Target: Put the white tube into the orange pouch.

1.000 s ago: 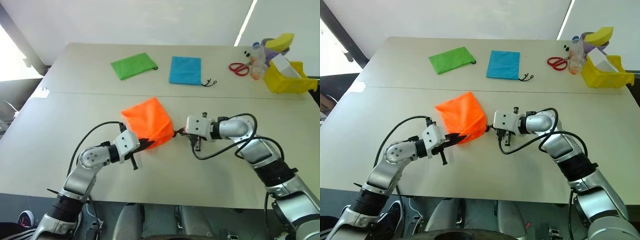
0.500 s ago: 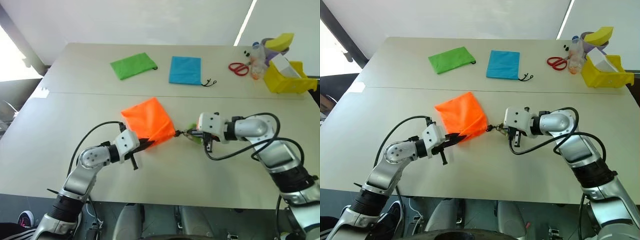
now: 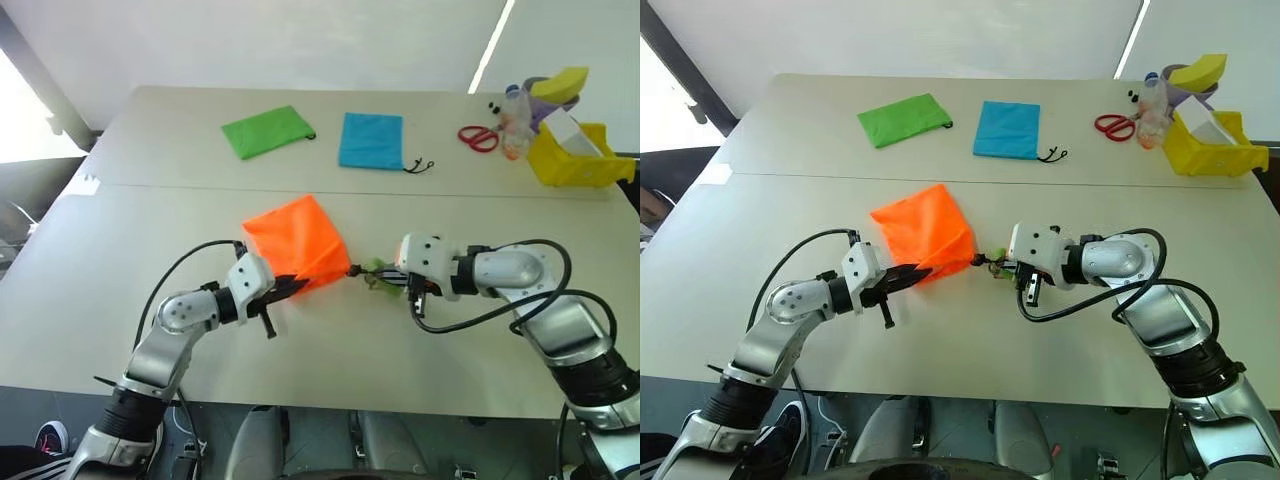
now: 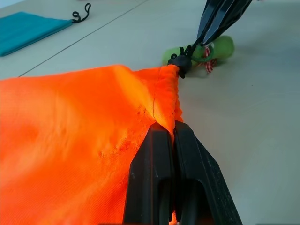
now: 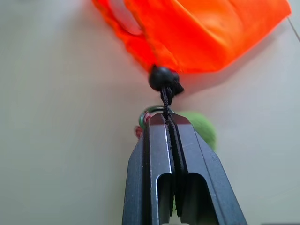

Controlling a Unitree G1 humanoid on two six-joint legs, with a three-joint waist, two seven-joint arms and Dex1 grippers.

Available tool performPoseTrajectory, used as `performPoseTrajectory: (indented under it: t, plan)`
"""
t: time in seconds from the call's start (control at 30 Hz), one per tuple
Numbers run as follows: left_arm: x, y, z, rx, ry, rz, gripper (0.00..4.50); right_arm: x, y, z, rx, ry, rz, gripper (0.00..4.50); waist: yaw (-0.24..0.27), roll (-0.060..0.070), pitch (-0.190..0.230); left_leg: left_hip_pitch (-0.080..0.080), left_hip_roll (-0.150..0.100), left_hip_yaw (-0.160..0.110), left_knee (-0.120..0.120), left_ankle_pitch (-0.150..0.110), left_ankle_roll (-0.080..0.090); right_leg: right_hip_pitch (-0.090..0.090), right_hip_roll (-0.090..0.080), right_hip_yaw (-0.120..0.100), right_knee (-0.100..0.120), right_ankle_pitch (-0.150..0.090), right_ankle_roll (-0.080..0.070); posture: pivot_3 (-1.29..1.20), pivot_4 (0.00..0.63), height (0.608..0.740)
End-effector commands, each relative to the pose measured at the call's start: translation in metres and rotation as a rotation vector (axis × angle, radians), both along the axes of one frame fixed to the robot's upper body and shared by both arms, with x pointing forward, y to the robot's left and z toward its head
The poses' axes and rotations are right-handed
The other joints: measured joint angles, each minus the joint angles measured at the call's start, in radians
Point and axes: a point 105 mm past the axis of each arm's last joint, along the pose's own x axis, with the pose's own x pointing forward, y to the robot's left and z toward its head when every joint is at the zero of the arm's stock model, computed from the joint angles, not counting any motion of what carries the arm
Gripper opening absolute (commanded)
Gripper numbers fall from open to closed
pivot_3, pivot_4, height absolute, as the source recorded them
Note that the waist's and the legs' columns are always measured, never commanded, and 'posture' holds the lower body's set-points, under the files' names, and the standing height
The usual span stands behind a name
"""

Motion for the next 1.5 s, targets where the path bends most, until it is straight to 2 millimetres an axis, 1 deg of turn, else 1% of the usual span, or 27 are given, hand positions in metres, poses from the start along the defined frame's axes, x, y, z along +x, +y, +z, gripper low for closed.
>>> performPoseTrajectory:
  t: [0.03,0.13,0.23,0.33,0.43,0.5,0.53,0.6,0.63,0.67,0.77,0.83,0.93,1.07,1.13,1.2,1.37,1.47,1.5]
  plan:
    - [0.002,0.002,0.01,-0.003,-0.049,0.002,0.0,0.005,-0.012,0.004,-0.063,-0.058,-0.004,0.08,0.001,0.0,0.0,0.0,0.0,0.0,0.0,0.0,0.0,0.0,0.0,0.0,0.0,0.0,0.0,0.0,0.15,0.74]
    - [0.002,0.002,0.01,-0.008,-0.044,0.005,0.0,0.012,-0.016,0.009,-0.056,-0.081,-0.023,0.08,0.0,0.0,0.0,0.0,0.0,0.001,0.0,0.0,0.0,0.0,0.0,0.0,0.0,0.0,0.0,0.0,0.15,0.74]
    - [0.002,0.002,0.01,-0.011,-0.037,0.004,0.0,0.012,-0.014,0.009,-0.057,-0.079,-0.012,0.08,-0.003,0.0,0.0,0.0,0.0,0.001,0.0,0.0,0.0,0.0,0.001,0.0,0.0,0.0,0.0,0.0,0.15,0.74]
    - [0.003,0.003,0.011,-0.016,-0.043,0.015,0.0,0.008,-0.004,0.015,0.019,-0.065,0.003,0.08,-0.002,0.0,0.0,0.0,0.0,0.001,0.0,0.0,0.0,0.0,0.001,0.0,0.0,0.0,0.0,0.0,0.15,0.74]
    - [0.004,0.003,0.011,-0.009,-0.048,0.015,0.0,0.006,0.001,0.018,0.064,-0.045,-0.001,0.08,0.0,0.0,0.0,0.0,0.0,0.0,0.0,0.0,0.0,0.0,0.001,0.0,0.0,0.0,0.0,0.0,0.15,0.74]
    - [0.003,0.003,0.012,-0.007,-0.052,0.012,0.0,0.001,0.002,0.02,0.122,0.024,-0.009,0.59,0.0,0.0,0.0,0.0,0.0,0.0,0.0,0.0,0.0,0.0,0.0,0.0,0.0,0.0,0.0,0.0,0.15,0.74]
    - [0.002,0.003,0.011,-0.005,-0.051,0.008,0.0,0.001,0.002,0.022,0.139,0.03,-0.023,0.98,0.0,0.0,0.0,0.0,0.0,0.0,0.0,0.0,0.0,0.0,0.0,0.0,0.0,0.0,0.0,0.0,0.15,0.74]
    - [0.001,0.003,0.01,-0.004,-0.048,0.005,0.0,0.003,0.002,0.025,0.15,0.029,-0.044,1.91,0.001,0.0,0.0,0.0,0.0,0.0,0.0,0.0,0.0,0.0,0.0,0.0,0.0,0.0,0.0,0.0,0.15,0.74]
    - [0.001,0.003,0.01,-0.003,-0.048,0.003,0.0,0.007,0.001,0.026,0.137,0.002,-0.058,2.51,0.0,0.0,0.0,0.0,0.0,0.0,0.0,0.0,0.0,0.0,0.0,0.0,0.0,0.0,0.0,0.0,0.15,0.74]
    - [0.001,0.003,0.01,-0.003,-0.05,0.003,0.0,0.014,0.0,0.026,0.124,-0.025,-0.08,2.9,0.0,0.0,0.0,0.0,0.0,0.0,0.0,0.0,0.0,0.0,0.0,0.0,0.0,0.0,0.0,0.0,0.15,0.74]
    - [0.001,0.002,0.01,-0.001,-0.057,0.001,0.0,0.025,-0.006,0.026,0.094,-0.075,-0.119,2.9,-0.003,0.0,0.0,0.0,0.0,0.0,0.0,0.0,0.0,0.0,0.0,0.0,0.0,0.0,0.0,0.0,0.15,0.74]
    - [0.001,0.002,0.01,0.0,-0.058,0.002,0.0,0.027,-0.009,0.021,0.045,-0.094,-0.11,2.9,-0.001,0.0,0.0,0.0,0.0,0.001,0.0,0.0,0.0,0.0,0.0,0.0,0.0,0.0,0.0,0.0,0.15,0.74]
    - [0.0,0.002,0.01,0.002,-0.058,0.003,0.0,0.027,-0.009,0.015,0.004,-0.107,-0.086,2.9,-0.001,0.0,0.0,0.0,0.0,0.001,0.0,0.0,0.0,0.0,0.001,0.0,0.0,0.0,0.0,0.0,0.15,0.74]
    - [0.0,0.002,0.009,0.005,-0.059,0.004,0.0,0.021,-0.007,0.005,-0.047,-0.078,-0.032,2.9,-0.001,0.0,0.0,0.0,0.0,0.001,0.0,0.0,0.0,0.0,0.0,0.0,0.0,0.0,0.0,0.0,0.15,0.74]
    - [-0.001,0.002,0.009,0.005,-0.059,0.004,0.0,0.023,-0.009,0.002,-0.08,-0.098,-0.026,2.9,-0.001,0.0,0.0,0.0,0.0,0.001,0.0,0.0,0.0,0.0,0.0,0.0,0.0,0.0,0.0,0.0,0.15,0.74]
    - [-0.001,0.001,0.009,0.006,-0.059,0.004,0.0,0.023,-0.008,-0.001,-0.08,-0.084,-0.022,2.9,-0.001,0.0,0.0,0.0,0.0,0.001,0.0,0.0,0.0,0.0,0.0,0.0,0.0,0.0,0.0,0.0,0.15,0.74]
    - [-0.001,0.001,0.009,0.006,-0.06,0.006,0.0,0.031,-0.004,-0.007,-0.113,-0.112,-0.024,2.9,-0.002,0.0,0.0,0.0,0.0,0.001,0.0,0.0,0.0,0.0,0.001,0.0,0.0,0.0,0.0,0.0,0.15,0.74]
    - [0.0,0.001,0.009,0.006,-0.06,0.009,0.0,0.024,0.001,-0.015,-0.103,-0.052,0.011,2.9,-0.001,0.0,0.0,0.0,0.0,0.001,0.0,0.0,0.0,0.0,0.0,0.0,0.0,0.0,0.0,0.0,0.15,0.74]
    - [0.0,0.001,0.009,0.006,-0.06,0.009,0.0,0.022,0.002,-0.017,-0.109,-0.041,0.025,2.67,-0.001,0.0,0.0,0.0,0.0,0.001,0.0,0.0,0.0,0.0,0.0,0.0,0.0,0.0,0.0,0.0,0.15,0.74]
